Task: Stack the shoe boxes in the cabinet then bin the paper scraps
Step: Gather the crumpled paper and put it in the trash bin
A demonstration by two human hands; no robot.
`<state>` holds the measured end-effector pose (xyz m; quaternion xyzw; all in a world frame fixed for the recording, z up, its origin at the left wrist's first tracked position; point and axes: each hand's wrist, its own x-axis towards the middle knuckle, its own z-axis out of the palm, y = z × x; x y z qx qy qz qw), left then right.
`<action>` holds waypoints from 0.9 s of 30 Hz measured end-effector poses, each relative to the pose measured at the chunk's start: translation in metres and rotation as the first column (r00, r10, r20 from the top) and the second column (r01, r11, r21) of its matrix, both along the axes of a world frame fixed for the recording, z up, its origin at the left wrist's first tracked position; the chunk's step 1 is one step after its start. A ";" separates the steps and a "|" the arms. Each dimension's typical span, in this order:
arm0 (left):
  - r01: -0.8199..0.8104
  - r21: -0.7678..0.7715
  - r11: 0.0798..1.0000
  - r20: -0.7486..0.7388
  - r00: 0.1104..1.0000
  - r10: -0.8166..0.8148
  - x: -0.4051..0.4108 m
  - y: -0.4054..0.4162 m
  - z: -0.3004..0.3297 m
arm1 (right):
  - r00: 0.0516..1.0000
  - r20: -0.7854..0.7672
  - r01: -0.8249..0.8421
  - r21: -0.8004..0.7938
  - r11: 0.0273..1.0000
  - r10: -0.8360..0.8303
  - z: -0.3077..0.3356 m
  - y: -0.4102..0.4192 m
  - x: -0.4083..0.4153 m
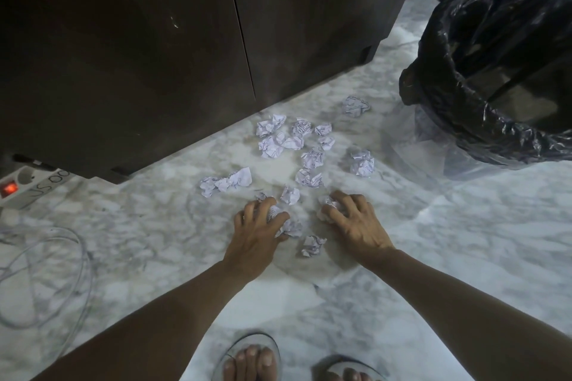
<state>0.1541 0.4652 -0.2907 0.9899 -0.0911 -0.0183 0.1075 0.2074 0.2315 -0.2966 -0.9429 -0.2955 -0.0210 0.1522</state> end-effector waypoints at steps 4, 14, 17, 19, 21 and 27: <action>0.004 0.001 1.000 0.015 1.000 -0.004 0.002 0.001 0.002 | 1.000 -0.022 0.008 0.019 1.000 -0.008 -0.001 -0.003 0.002; -0.015 -0.189 0.982 0.069 0.997 0.029 0.017 -0.017 0.030 | 0.964 -0.084 0.265 0.241 0.934 -0.252 0.035 -0.021 0.008; 0.013 -0.241 0.971 0.114 0.993 0.014 0.017 -0.029 0.038 | 0.951 -0.068 0.308 0.322 0.895 -0.302 0.056 -0.029 0.011; 0.030 -0.288 0.957 0.157 0.988 0.017 0.026 -0.040 0.051 | 0.951 -0.001 0.286 0.376 0.882 -0.308 0.078 -0.028 0.018; 0.042 -0.348 0.937 0.206 0.978 0.033 0.043 -0.052 0.072 | 0.944 0.084 0.249 0.453 0.856 -0.319 0.108 -0.022 0.025; 0.127 -0.471 0.873 0.437 0.893 0.105 0.120 -0.093 0.173 | 0.846 0.197 0.233 0.698 0.677 -0.495 0.215 -0.026 0.053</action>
